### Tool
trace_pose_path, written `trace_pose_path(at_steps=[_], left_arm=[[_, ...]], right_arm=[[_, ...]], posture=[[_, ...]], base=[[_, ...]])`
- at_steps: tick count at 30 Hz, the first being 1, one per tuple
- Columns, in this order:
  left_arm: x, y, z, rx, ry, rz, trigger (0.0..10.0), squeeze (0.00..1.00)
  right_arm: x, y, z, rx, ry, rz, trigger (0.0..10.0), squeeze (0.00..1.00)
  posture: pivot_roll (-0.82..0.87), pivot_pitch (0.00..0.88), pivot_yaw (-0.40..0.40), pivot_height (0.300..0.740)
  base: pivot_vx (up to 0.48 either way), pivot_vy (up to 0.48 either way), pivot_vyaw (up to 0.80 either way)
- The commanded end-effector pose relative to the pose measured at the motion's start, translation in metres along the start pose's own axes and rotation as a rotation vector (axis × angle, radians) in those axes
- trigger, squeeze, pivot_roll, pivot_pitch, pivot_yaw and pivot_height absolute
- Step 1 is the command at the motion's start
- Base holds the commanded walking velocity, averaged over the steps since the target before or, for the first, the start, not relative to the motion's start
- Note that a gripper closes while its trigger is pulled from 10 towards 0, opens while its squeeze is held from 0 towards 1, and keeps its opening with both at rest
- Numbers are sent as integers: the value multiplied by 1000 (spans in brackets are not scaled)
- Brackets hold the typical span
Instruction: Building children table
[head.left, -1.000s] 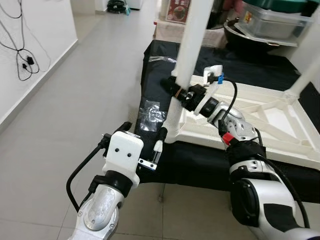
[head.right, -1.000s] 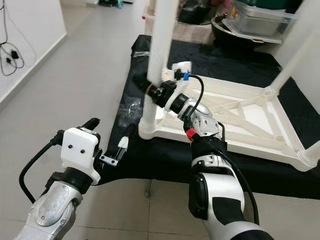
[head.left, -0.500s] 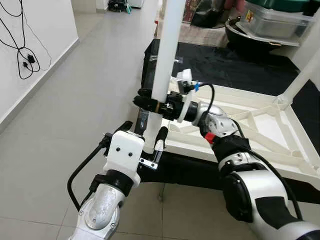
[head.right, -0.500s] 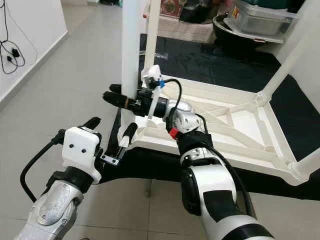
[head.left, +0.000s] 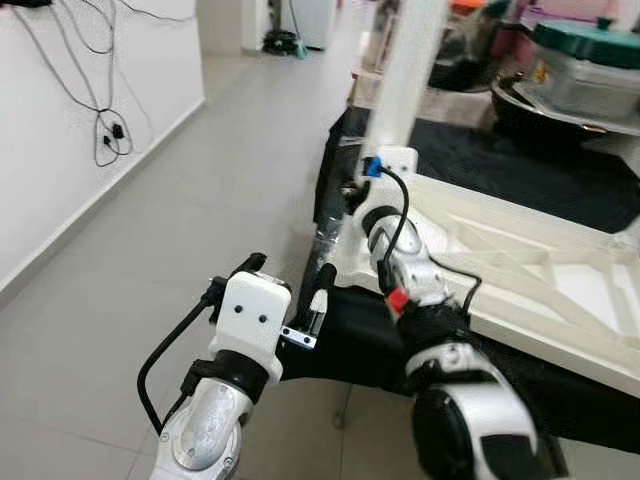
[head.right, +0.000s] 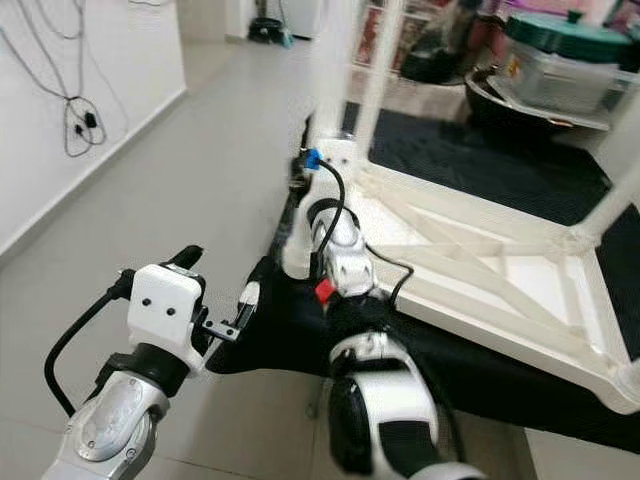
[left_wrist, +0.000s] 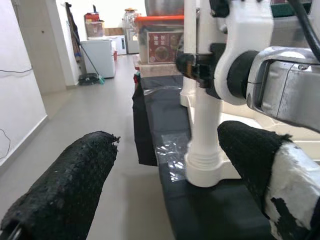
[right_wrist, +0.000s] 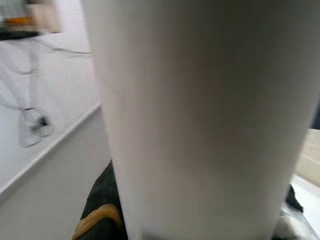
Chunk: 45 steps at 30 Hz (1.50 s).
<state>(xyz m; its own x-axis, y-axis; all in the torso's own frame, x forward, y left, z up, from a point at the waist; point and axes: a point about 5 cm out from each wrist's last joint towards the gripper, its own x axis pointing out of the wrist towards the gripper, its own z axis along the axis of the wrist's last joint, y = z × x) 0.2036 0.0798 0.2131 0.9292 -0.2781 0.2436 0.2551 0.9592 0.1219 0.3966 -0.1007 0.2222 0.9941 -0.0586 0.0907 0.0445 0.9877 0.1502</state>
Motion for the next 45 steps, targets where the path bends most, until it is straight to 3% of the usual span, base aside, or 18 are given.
trace_pose_path(at_steps=[1,4,5,6,10,14,15,17,19,20,24,26,29,36,37,39,41,45], left_arm=[[1,-1,-2,0,6,-3,10000,0],[1,-1,-2,0,6,-3,10000,0],[1,-1,-2,2,6,-2,10000,0],[1,-1,-2,2,7,-3,10000,0],[0,-1,-2,3,7,-4,10000,0],[0,-1,-1,1,8,-7,10000,0],[0,-1,-1,1,8,-6,10000,0],[0,-1,-1,0,9,-5,10000,0],[0,0,-2,-1,9,-4,10000,0],[0,0,-2,-1,9,-4,10000,0],[1,-1,-2,-1,8,-7,10000,0],[1,-1,-2,-2,8,-7,10000,0],[1,0,-1,0,7,-2,10000,0],[1,0,0,-1,2,-2,10000,0],[1,0,1,-3,1,-2,10000,0],[1,0,1,-3,1,-2,10000,0],[0,-1,1,-4,2,-5,10000,0],[-1,-1,1,-4,3,-4,10000,0]], right_arm=[[-5,-25,-21,29,85,-147,0,0],[-5,-25,-21,29,85,-147,0,0],[-6,-19,-20,43,74,-117,8118,0],[-4,-8,-14,74,33,-5,10000,1000],[-3,-1,-9,93,0,71,10000,1000],[6,-9,4,64,-83,152,10000,1000],[12,-19,10,54,-97,199,10000,0],[15,-22,12,75,-88,289,10000,0],[11,-15,12,145,-26,590,10000,0],[11,-15,12,145,-26,590,10000,0],[-3,-4,15,126,29,996,10000,0],[-5,-3,16,123,31,1048,10000,0],[-15,7,19,71,52,1336,10000,0],[-12,26,17,42,92,1370,10000,0],[-12,28,17,36,98,1373,0,0],[-12,28,17,36,98,1373,0,0],[-6,32,15,7,99,1230,0,0],[-1,27,17,19,50,1132,0,0]], posture=[[143,82,-131,740],[143,82,-131,740],[142,83,-132,740],[139,86,-129,740],[139,86,-129,740],[139,93,-132,740],[137,97,-130,740],[137,97,-130,740],[135,99,-128,740],[135,99,-128,740],[143,101,-130,740],[143,101,-130,740],[144,104,-131,740],[156,109,-137,740],[156,109,-137,740],[156,109,-137,740],[156,111,-140,740],[154,109,-137,740]], base=[[0,0,0],[0,0,0],[0,0,0],[0,0,0],[0,0,0],[0,0,0],[0,0,0],[0,0,0],[0,0,0],[0,0,0],[0,0,0],[0,0,0],[0,0,0],[0,0,0],[0,0,0],[0,0,0],[0,0,0],[0,0,0]])
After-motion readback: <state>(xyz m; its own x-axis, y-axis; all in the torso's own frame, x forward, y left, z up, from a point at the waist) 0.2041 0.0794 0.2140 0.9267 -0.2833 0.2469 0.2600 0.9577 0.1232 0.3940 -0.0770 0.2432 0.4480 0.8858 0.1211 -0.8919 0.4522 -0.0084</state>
